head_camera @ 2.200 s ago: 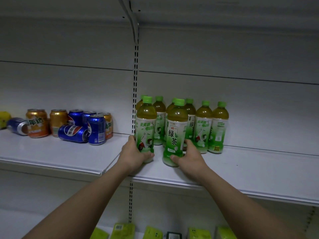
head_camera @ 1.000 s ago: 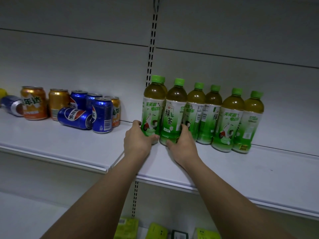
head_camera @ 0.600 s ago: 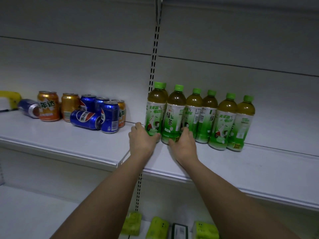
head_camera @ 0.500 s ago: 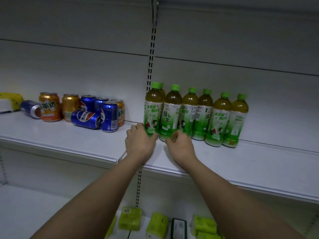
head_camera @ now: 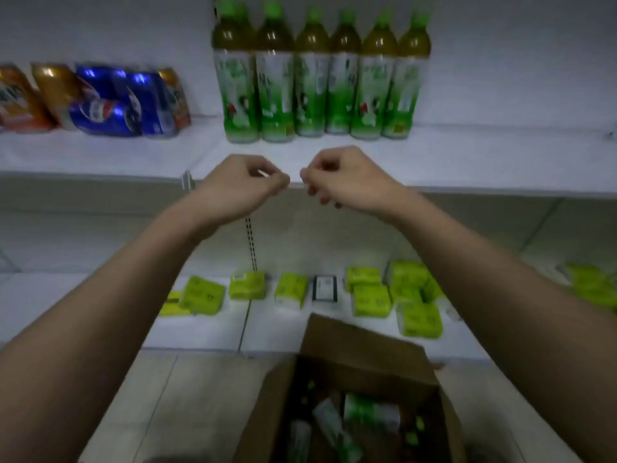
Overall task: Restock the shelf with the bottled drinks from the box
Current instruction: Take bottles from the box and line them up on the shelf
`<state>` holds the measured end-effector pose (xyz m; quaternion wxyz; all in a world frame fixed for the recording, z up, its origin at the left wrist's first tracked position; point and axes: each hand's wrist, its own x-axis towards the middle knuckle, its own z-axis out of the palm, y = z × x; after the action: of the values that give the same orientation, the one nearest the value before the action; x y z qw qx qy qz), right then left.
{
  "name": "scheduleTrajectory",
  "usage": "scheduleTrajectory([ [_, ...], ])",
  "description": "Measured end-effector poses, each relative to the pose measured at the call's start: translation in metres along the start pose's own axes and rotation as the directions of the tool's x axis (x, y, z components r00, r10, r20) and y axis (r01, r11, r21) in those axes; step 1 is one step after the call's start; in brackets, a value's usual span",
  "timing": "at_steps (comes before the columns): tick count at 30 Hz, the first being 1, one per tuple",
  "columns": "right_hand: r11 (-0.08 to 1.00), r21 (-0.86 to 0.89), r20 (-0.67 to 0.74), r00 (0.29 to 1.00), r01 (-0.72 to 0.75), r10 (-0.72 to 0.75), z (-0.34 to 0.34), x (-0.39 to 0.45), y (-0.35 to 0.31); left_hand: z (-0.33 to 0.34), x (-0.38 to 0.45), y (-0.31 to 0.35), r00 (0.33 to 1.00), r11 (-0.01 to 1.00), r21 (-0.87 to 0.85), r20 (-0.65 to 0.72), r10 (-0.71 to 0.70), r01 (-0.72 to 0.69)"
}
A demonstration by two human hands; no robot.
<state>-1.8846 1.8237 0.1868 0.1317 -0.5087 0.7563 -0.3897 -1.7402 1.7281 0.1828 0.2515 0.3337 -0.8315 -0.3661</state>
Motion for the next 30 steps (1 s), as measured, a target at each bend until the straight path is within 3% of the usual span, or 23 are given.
scheduleTrajectory([
  [4,0.986,0.13,0.036,0.994,-0.106,0.102,0.022,-0.043,0.047,0.043,-0.034,-0.022,0.978,0.995,-0.038,0.192,-0.08,0.089],
  [8,0.938,0.157,0.144,0.947,-0.308,0.287,0.066,-0.079,0.121,0.105,-0.059,-0.071,0.905,0.968,-0.01,0.358,-0.23,0.25],
  [12,0.876,0.102,0.237,0.867,-0.471,0.439,0.112,-0.122,0.19,0.173,-0.092,-0.116,0.789,0.895,0.028,0.46,-0.408,0.446],
  [15,0.787,0.055,0.39,0.739,-0.614,0.549,0.14,-0.155,0.233,0.216,-0.119,-0.151,0.689,0.839,0.088,0.528,-0.497,0.538],
  [18,0.733,-0.008,0.462,0.647,-0.681,0.606,0.165,-0.184,0.269,0.25,-0.138,-0.189,0.627,0.77,0.132,0.503,-0.594,0.624],
  [22,0.662,-0.044,0.486,0.563,-0.748,0.668,0.204,-0.215,0.308,0.289,-0.163,-0.226,0.454,0.614,0.151,0.542,-0.707,0.775],
  [30,0.646,-0.233,0.517,0.47,-0.727,0.716,0.299,-0.255,0.409,0.351,-0.218,-0.313,0.409,0.549,0.245,0.447,-0.795,0.799],
])
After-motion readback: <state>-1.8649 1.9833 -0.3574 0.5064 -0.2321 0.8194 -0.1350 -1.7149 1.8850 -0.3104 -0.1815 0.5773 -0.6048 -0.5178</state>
